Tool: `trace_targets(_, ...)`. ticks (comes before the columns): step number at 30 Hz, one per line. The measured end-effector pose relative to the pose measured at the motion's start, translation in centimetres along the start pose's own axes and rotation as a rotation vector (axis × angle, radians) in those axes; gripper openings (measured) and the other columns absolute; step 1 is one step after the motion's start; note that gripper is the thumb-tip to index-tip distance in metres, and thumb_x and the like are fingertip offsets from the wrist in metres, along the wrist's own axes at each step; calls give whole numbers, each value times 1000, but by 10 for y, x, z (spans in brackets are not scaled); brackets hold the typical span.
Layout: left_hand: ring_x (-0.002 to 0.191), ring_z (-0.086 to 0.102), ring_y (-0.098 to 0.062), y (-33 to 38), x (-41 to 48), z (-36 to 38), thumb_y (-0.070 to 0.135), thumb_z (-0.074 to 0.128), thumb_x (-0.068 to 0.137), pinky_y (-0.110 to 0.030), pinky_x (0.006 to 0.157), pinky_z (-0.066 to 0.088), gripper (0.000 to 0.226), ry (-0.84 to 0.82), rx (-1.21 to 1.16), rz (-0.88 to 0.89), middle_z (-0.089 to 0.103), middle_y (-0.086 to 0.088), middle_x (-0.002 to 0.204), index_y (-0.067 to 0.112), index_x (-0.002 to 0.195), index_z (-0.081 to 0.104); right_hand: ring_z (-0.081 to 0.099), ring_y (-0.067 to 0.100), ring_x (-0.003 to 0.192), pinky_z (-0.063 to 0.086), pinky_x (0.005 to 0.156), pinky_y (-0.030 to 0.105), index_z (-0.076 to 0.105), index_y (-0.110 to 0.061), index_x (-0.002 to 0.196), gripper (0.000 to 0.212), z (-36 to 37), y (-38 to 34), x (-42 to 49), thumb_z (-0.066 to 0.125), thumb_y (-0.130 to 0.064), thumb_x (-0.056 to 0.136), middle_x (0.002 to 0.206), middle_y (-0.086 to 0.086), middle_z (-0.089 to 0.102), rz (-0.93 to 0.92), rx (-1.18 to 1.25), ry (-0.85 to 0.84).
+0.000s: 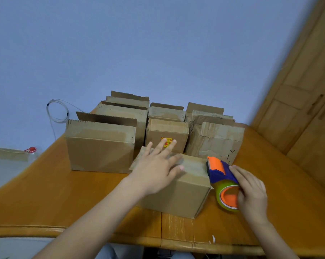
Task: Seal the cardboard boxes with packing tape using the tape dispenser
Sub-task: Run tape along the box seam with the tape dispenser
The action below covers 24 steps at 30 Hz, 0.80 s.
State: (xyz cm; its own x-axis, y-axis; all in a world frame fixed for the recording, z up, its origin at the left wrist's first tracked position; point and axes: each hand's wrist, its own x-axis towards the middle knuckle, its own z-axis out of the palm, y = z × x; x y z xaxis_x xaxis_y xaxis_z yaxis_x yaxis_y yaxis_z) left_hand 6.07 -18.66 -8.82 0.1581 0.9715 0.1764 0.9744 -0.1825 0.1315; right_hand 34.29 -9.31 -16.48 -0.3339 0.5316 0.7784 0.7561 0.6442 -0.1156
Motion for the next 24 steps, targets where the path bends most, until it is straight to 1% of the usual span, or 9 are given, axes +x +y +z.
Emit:
trace_targets(2,147,-17,-18,4,6,1,64,15,95,-47,119,-10,62,-89,-4,27,-12,6,160,40,151,16,49,24,113,41,82,39,47,-18,129,85,4,-5,1,72,24,60,119,15,63,-2,28,-22)
trace_targets(4,147,-16,-17,5,10,2,71,13,88,-46,119,-10,71,-145,18,58,-12,6,160,41,152,10,49,23,113,43,82,38,47,-17,129,83,8,-10,1,77,18,60,118,15,64,1,57,-23)
trace_targets(8,148,-12,-17,-3,7,2,80,10,72,-44,120,-5,90,-219,74,93,-10,8,161,41,152,-3,48,21,113,44,81,37,46,-17,128,63,12,-20,0,67,4,73,118,16,64,-7,83,34)
trace_targets(10,148,-12,-17,-8,3,1,80,11,71,-42,120,-5,91,-227,81,92,-10,10,160,42,151,-5,48,20,113,44,80,35,45,-18,129,59,12,-23,-1,60,-6,73,118,15,64,-14,81,26)
trace_targets(15,146,-15,-13,-28,-10,-3,87,2,67,-34,116,-9,90,-245,65,81,-16,17,156,47,146,-12,47,17,114,44,79,30,45,-17,131,62,18,-39,-1,60,-8,71,122,10,62,-70,107,-35)
trace_targets(17,147,-14,-12,-35,-16,-6,93,-11,55,-34,115,-8,102,-252,35,72,-15,18,155,49,146,-9,46,17,115,43,81,27,44,-17,132,55,24,-45,-1,58,-14,78,127,5,54,-87,153,-38)
trace_targets(19,148,-8,-13,-36,-18,-11,95,-16,48,-38,118,-2,112,-253,15,28,-8,16,158,48,149,0,45,17,117,41,82,23,43,-18,134,55,31,-50,0,56,-13,81,130,0,47,-74,202,-43)
trace_targets(21,148,-3,-15,-32,-14,-12,92,-12,55,-42,119,3,106,-209,16,-4,-3,14,160,47,149,4,43,17,119,42,83,24,40,-21,136,63,38,-51,0,55,-5,78,133,-1,44,-56,240,-60)
trace_targets(24,147,-15,-13,-20,-3,-9,83,-3,76,-42,117,-7,82,-195,15,34,-11,15,159,45,149,-7,41,18,127,48,87,31,36,-27,141,73,46,-52,-2,55,9,80,140,-4,40,-31,297,-93)
